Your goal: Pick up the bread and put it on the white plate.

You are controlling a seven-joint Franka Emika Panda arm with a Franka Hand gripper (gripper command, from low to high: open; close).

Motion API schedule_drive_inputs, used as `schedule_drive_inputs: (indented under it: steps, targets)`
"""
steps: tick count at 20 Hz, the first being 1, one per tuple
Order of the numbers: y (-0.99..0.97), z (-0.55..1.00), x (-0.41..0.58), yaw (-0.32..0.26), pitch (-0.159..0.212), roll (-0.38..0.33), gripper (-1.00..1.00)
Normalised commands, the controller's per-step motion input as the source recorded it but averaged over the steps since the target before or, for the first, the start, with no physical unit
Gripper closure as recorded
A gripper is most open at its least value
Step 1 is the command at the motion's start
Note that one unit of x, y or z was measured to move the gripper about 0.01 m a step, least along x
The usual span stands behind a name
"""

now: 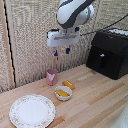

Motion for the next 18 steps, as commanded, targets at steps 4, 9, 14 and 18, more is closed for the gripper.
schedule_drive_inputs:
  steps: [4,9,14,18]
  targets:
    - [-0.35,-0.12,0.234,-0.119,-0.005,0.026,-1.00]
    - [-0.42,-0.12,0.141,-0.061,0.002,0.022,-1.00]
    - [-0.41,-0.26,0.006,0.002,0.025,0.001,-1.00]
    - [-0.32,-0.46,-0.059,0.039,0.010,0.000,-1.00]
